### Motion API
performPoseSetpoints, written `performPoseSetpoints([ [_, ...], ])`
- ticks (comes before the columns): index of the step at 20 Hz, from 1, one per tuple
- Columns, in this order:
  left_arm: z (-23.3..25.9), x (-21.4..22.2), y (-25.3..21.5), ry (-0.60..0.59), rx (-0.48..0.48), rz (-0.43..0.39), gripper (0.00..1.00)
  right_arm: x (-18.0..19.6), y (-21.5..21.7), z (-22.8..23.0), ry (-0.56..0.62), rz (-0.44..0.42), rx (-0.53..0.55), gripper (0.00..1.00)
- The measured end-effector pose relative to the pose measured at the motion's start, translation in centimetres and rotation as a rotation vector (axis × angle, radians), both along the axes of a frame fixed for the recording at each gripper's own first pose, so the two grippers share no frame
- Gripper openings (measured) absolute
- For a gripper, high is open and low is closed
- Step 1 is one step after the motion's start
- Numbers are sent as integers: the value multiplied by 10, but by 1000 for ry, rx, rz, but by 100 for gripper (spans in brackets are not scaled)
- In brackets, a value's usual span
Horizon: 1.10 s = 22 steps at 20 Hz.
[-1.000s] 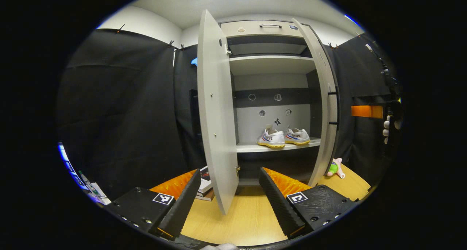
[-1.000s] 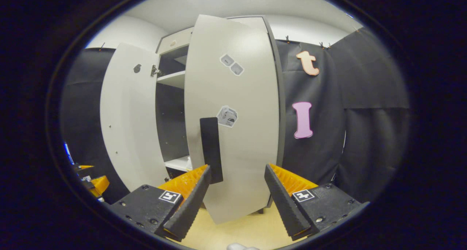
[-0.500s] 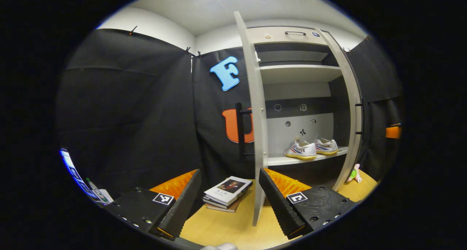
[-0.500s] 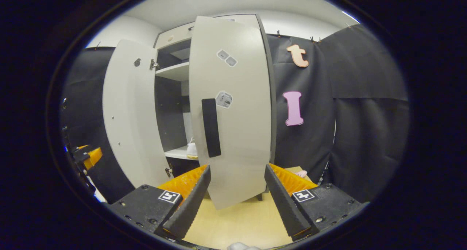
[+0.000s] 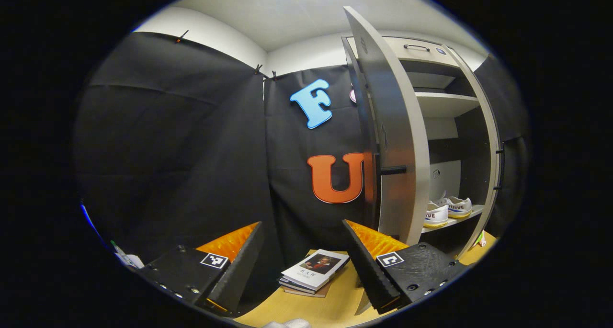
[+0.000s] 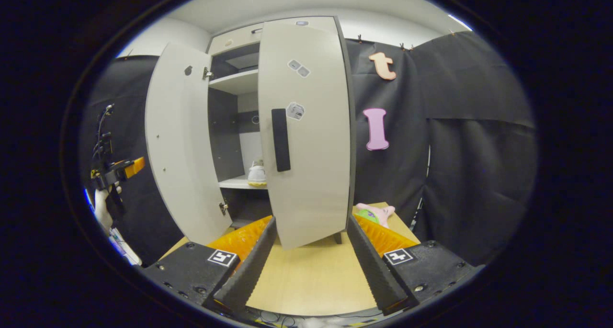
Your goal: Grab one shoe with the right hand and put it into the shoe cabinet, grab the other shoe with the left hand and put it into the shoe cabinet; then close the right door with the right hand and the left door with the left hand.
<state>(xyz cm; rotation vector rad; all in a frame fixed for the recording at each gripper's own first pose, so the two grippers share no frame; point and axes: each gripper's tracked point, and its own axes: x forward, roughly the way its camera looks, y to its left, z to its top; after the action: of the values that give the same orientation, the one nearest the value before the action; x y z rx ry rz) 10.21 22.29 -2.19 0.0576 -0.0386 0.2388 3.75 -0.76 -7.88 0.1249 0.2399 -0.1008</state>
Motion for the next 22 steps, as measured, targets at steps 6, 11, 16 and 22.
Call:
performPoseSetpoints([
  [6,6,21,-19,-20,48,-59,92,-19,-4,-3,8,-31,11,97],
  [11,2,19,-36,-12,10,-102,90,-22,-4,-1,7,-28,13,97],
  [16,3,12,-66,-28,-2,-121,89,-26,-6,6,-7,-12,-2,96],
  [22,7,19,-148,-31,10,-262,89,-30,-18,7,-7,-9,-5,92],
])
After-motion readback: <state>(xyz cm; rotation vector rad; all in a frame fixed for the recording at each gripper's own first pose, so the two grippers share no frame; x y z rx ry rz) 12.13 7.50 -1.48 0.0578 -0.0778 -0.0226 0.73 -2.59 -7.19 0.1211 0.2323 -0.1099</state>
